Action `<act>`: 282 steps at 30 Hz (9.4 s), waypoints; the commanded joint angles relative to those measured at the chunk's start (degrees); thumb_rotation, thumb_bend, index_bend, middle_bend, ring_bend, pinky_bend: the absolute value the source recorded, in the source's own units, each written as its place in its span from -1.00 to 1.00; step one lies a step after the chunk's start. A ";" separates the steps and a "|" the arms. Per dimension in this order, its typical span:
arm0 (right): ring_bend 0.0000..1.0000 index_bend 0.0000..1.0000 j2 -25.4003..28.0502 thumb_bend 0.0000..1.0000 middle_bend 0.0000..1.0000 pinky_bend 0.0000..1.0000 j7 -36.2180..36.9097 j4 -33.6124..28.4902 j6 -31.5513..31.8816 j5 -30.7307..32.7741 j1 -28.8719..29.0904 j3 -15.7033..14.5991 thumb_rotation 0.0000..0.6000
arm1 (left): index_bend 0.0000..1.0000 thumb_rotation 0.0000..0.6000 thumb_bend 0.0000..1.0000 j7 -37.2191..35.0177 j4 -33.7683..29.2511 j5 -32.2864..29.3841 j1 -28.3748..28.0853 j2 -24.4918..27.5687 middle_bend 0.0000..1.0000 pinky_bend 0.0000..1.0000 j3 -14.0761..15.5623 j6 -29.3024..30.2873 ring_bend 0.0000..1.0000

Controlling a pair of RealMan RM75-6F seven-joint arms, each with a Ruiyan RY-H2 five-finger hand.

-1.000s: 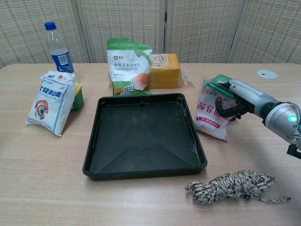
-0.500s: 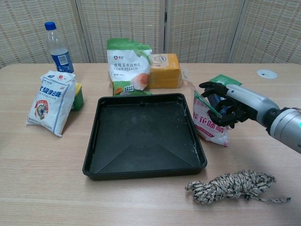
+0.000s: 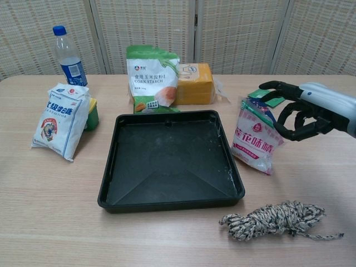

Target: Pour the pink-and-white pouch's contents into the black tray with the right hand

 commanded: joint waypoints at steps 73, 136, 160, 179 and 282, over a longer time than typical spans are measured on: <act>0.69 -0.79 -4.80 -0.58 -0.68 0.69 -3.75 16.59 -10.28 -3.92 6.32 -3.96 1.00 | -0.76 1.00 -0.38 2.80 -3.10 0.84 0.08 0.54 -0.70 -0.90 0.41 -0.01 -0.77; 0.90 0.44 -8.17 -0.27 0.08 0.94 -9.69 22.30 1.81 -9.76 11.11 2.47 1.00 | -0.77 1.00 -0.38 1.88 -3.36 1.04 0.33 1.27 -0.70 -0.91 0.46 0.27 -0.77; 0.90 0.47 -11.59 -0.27 0.10 0.94 -49.09 20.62 -1.39 -2.33 22.34 6.70 1.00 | -0.77 1.00 -0.38 -0.46 -1.83 0.76 0.88 1.25 -0.70 -0.91 0.88 0.10 -0.77; 0.90 0.47 -15.87 -0.27 0.10 0.94 -56.22 28.71 1.77 -6.71 23.91 2.47 1.00 | -0.77 1.00 -0.38 -0.33 -1.02 0.31 0.92 0.47 -0.70 -0.91 1.09 -0.49 -0.77; 0.88 0.54 -19.04 -0.27 0.09 0.97 60.65 46.15 -18.07 -9.52 11.09 -1.08 1.00 | -0.80 1.00 -0.38 6.07 -6.14 1.46 0.15 1.14 -0.70 -0.91 1.07 -0.58 -0.77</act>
